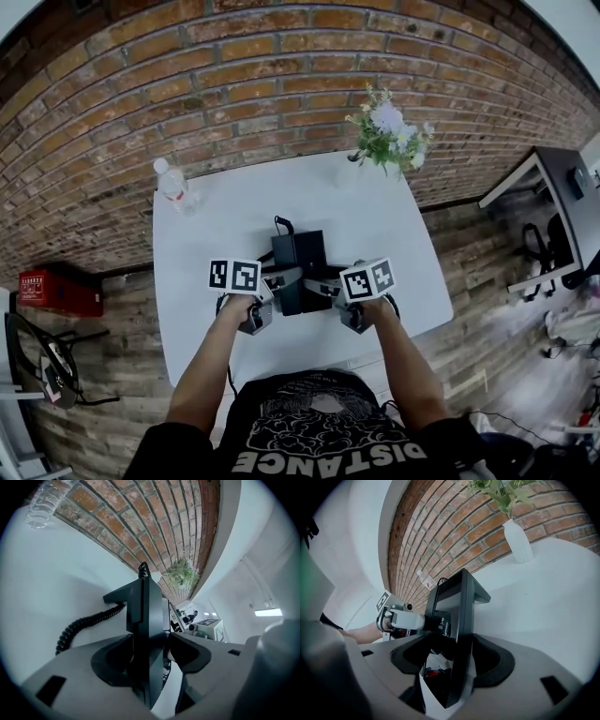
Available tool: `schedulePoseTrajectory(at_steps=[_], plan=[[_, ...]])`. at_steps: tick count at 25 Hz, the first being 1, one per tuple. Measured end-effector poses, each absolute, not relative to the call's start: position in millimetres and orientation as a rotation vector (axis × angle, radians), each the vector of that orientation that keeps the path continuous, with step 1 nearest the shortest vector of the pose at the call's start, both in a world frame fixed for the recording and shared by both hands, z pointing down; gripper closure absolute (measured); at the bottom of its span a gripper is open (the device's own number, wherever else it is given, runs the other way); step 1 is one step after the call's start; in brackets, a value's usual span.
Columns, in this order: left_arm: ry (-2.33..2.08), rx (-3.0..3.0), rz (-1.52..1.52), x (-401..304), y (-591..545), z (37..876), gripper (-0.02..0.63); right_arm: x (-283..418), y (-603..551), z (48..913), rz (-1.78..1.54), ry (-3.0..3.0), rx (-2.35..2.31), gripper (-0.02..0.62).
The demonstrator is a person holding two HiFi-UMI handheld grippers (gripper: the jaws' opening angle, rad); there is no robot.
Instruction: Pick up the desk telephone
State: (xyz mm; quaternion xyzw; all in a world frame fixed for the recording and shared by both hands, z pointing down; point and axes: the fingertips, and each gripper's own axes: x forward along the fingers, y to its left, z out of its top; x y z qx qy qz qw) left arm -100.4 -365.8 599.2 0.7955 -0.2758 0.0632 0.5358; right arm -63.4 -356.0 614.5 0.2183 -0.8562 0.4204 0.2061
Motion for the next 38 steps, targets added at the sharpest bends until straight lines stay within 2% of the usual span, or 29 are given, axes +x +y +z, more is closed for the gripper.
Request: schedulePoseTrajectory(at_steps=[5,20,38], plan=[[-0.689,1.889,0.204,-98,-367,604,0.394,-63,-356,614,1.182,-2.397,0.635,0.316],[-0.743,1.907,0.168,-101,-368,596,0.397,-64,-358,606,1.233,-2.407,0.712,0.331],[-0.82,2.091,0.009,-117,-401,492,0.397,-78,-394,500,0.953,-2.61,0.827,0.331]])
